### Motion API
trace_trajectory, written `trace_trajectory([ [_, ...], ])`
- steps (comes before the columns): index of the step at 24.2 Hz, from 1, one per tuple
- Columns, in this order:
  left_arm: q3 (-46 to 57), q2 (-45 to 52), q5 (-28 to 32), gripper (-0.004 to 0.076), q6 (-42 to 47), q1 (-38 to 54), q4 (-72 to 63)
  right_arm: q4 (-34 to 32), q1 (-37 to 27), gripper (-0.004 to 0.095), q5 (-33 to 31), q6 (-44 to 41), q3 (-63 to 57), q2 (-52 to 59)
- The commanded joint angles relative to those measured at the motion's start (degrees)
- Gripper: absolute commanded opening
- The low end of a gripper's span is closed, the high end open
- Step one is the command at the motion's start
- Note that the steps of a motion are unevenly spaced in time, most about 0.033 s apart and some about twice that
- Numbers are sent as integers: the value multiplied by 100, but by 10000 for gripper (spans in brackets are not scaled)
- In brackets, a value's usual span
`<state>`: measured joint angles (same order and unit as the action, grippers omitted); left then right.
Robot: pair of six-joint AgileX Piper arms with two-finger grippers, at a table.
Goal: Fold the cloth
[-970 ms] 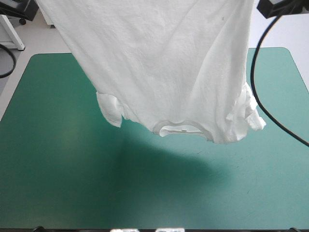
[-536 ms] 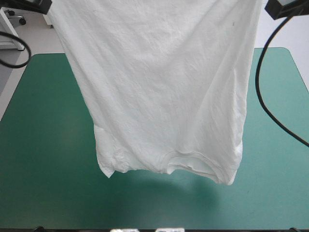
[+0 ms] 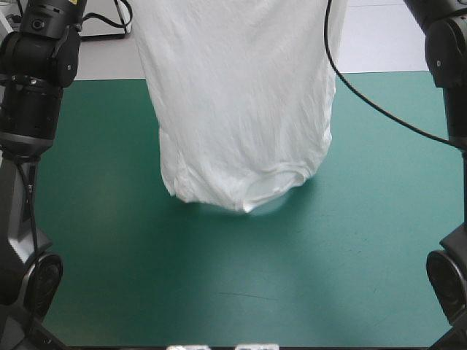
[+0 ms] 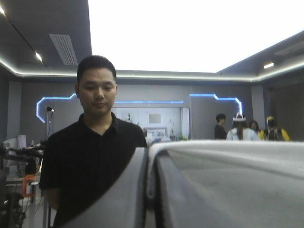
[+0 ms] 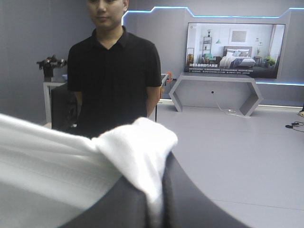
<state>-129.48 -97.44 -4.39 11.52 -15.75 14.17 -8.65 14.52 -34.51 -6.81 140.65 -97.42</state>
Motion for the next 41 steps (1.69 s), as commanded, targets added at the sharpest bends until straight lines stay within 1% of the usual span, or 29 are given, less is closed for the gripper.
trace_trajectory([
  [1,-776,-91,932,-9,590,233,42,283,-524,-17,1031,-55,133,133],
  [4,-1437,-482,777,-8,690,253,52,391,-741,-17,1204,-10,133,42],
  [6,-1826,-771,387,-9,690,253,65,391,-781,-17,1136,63,133,-33],
  [7,-1854,-859,-64,-8,690,253,53,391,-810,-17,927,104,123,-131],
  [9,-1706,-998,-985,-8,690,253,-93,407,-824,-17,162,104,111,-407],
  [10,-1541,-1040,-1305,-8,575,253,-271,407,-824,-17,-161,104,69,-521],
  [11,-1167,-1072,-1648,-8,148,253,-493,407,-824,-17,-575,104,-68,-679],
  [12,-909,-1072,-1781,-8,-105,227,-727,446,-824,-17,-771,104,-178,-758],
  [13,-295,-1024,-1837,-9,-583,197,-1070,460,-824,-17,-1196,104,-404,-871],
  [15,702,-800,-1846,-9,-1152,86,-1535,520,-824,-17,-1535,201,-980,-886],
  [17,1608,-587,-1901,-9,-1333,-47,-1571,725,-824,-17,-1957,361,-1577,-886],
  [22,4329,225,-2505,-9,-1357,-362,-1595,1657,-813,-17,-3057,991,-3074,-814],
  [23,4678,338,-2523,-9,-1357,-371,-1612,1714,-813,-17,-3190,1026,-3307,-787],
  [27,5841,841,-2710,-9,-1328,-371,-1780,1845,-813,-17,-3449,1229,-4253,-568],
  [30,6548,1304,-2779,-9,-1315,-371,-1915,1905,-813,-17,-3650,1286,-4970,-360],
  [32,6953,1614,-2820,-9,-1315,-371,-2047,1983,-813,-17,-3674,1296,-5388,-164],
  [41,8140,2781,-3083,-9,-1402,-412,-2366,1948,-459,-17,-3655,1280,-7180,908],
])
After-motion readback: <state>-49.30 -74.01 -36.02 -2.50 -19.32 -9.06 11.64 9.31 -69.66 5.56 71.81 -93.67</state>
